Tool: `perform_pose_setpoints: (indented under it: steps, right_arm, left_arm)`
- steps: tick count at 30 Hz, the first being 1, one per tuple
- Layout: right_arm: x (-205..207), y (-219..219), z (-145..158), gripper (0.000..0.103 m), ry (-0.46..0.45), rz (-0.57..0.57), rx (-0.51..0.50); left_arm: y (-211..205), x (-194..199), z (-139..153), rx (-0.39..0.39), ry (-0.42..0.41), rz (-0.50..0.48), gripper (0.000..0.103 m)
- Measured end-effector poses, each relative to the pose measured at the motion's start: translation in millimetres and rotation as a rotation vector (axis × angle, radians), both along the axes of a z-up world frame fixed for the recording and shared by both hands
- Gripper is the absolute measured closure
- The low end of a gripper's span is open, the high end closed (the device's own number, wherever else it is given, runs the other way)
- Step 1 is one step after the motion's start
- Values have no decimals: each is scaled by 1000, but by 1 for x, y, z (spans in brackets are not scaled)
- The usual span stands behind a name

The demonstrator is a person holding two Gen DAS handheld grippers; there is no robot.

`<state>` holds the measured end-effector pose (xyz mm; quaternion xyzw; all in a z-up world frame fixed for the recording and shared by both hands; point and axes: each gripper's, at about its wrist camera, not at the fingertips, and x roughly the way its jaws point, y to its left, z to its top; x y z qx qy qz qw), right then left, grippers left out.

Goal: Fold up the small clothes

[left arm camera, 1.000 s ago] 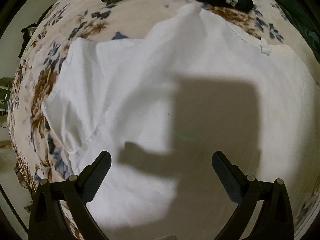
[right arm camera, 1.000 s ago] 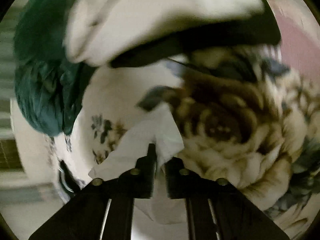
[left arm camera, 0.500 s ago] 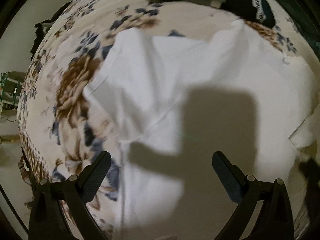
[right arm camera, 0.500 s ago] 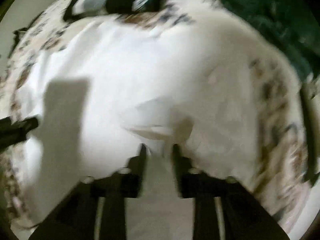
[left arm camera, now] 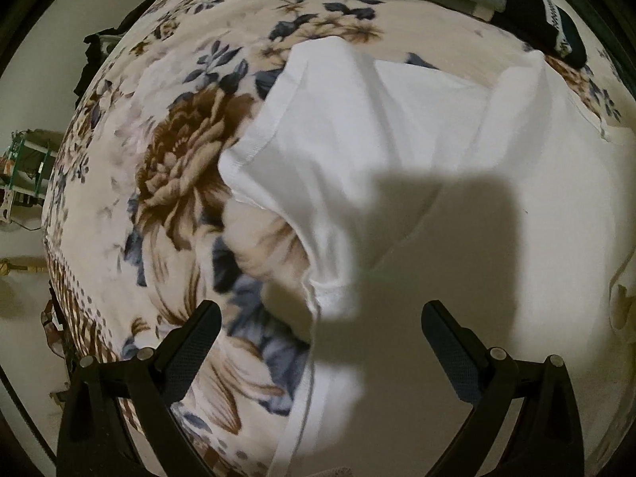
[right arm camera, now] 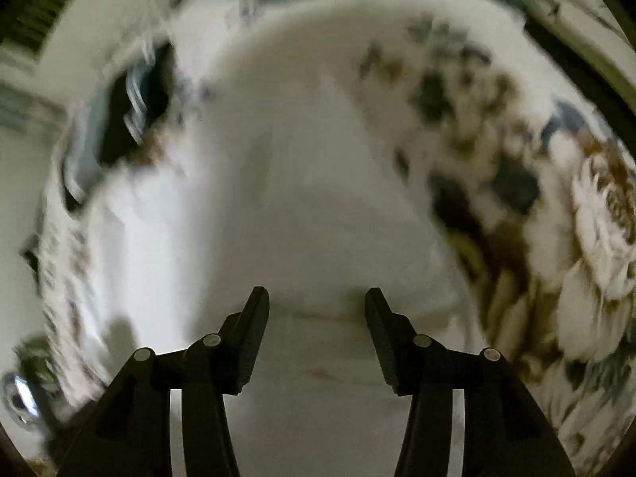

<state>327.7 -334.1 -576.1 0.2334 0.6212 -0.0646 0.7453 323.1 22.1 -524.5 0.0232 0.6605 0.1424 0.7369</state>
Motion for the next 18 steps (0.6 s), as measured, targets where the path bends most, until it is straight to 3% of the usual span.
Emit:
perform_pose_setpoints:
  steps: [5, 7, 10, 15, 18]
  right_arm:
    - [-59, 37, -20, 51, 137, 161, -50]
    - [-74, 39, -18, 51, 168, 167, -20]
    - [-83, 29, 7, 51, 130, 126, 27]
    - [-45, 29, 50, 51, 18, 103, 30]
    - [1, 40, 40, 51, 62, 103, 79]
  left_arm:
    - [14, 0, 1, 12, -7, -1, 0]
    - [17, -1, 1, 19, -7, 1, 0]
    - [24, -4, 0, 24, -7, 17, 0]
    - [33, -9, -1, 38, -8, 35, 0]
    - [35, -11, 0, 48, -18, 39, 0]
